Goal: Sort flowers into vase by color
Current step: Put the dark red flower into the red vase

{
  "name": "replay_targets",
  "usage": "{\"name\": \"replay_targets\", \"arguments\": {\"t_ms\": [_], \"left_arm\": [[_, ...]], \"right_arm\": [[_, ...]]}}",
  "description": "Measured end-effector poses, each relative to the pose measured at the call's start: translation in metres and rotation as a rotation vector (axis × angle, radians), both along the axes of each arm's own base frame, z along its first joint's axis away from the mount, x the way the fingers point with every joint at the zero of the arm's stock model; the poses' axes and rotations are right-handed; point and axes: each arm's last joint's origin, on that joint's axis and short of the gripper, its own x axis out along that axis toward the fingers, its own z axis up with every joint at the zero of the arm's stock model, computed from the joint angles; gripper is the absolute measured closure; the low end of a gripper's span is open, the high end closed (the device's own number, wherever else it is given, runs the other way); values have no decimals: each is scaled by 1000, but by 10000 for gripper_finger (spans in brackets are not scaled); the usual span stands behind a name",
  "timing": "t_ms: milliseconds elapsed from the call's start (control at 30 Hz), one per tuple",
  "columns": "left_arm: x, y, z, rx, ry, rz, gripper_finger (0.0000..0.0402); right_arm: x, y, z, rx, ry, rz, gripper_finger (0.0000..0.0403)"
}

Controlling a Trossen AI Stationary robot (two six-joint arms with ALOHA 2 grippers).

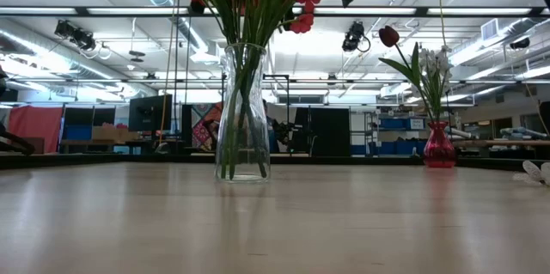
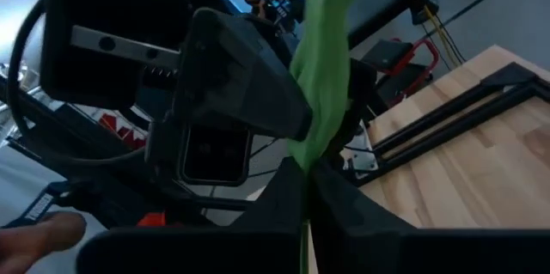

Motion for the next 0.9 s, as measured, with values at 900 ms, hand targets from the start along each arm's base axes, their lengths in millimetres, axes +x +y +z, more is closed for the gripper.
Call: {"name": "replay_targets", "arguments": {"t_ms": [900], "left_arm": [[-64, 77, -20, -1560, -869, 591, 257]], "right_arm": [[-98, 41, 41, -506, 112, -983, 396]]}}
